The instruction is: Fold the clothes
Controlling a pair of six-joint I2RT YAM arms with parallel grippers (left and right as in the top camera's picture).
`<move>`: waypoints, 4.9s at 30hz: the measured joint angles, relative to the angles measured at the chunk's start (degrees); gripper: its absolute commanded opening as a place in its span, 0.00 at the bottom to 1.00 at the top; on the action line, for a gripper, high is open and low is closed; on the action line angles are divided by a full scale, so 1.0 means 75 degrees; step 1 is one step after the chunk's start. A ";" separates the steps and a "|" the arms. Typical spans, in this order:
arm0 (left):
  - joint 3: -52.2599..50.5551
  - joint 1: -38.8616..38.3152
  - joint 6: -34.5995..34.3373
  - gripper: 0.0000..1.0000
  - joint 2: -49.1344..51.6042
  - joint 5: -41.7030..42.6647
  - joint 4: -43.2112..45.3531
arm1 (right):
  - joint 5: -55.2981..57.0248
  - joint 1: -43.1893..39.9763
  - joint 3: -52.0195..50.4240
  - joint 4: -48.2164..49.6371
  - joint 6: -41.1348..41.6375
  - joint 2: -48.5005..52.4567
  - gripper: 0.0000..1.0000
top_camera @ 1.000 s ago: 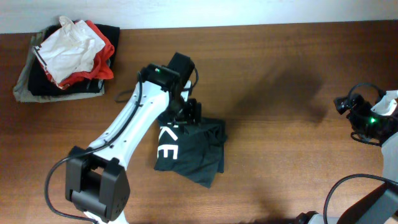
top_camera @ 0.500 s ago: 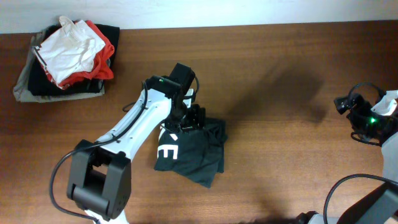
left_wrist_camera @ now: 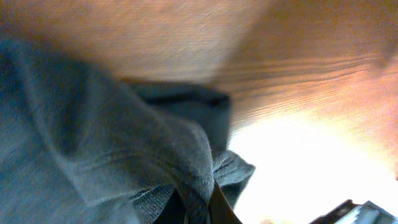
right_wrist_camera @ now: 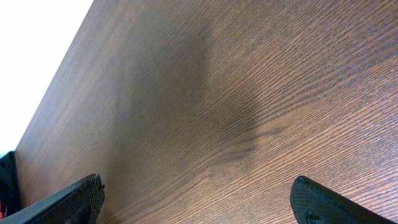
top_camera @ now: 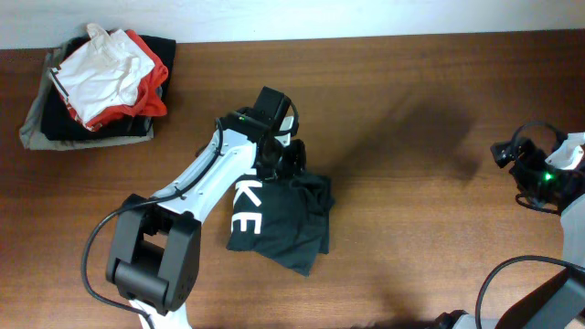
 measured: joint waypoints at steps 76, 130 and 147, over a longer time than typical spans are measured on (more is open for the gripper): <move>0.0720 -0.1638 0.0892 0.02 0.1259 -0.1177 -0.1116 | 0.0000 0.0000 0.0000 0.0000 -0.0003 0.0000 0.99; 0.1107 -0.2159 0.0708 0.83 0.1311 -0.2186 -0.4214 | 0.0000 0.0000 0.0000 0.0000 0.0000 0.0000 0.99; 0.1084 -0.2180 0.0606 0.01 0.1311 -0.2203 -0.4266 | 0.0000 0.0000 0.0000 0.0000 0.0000 0.0000 0.99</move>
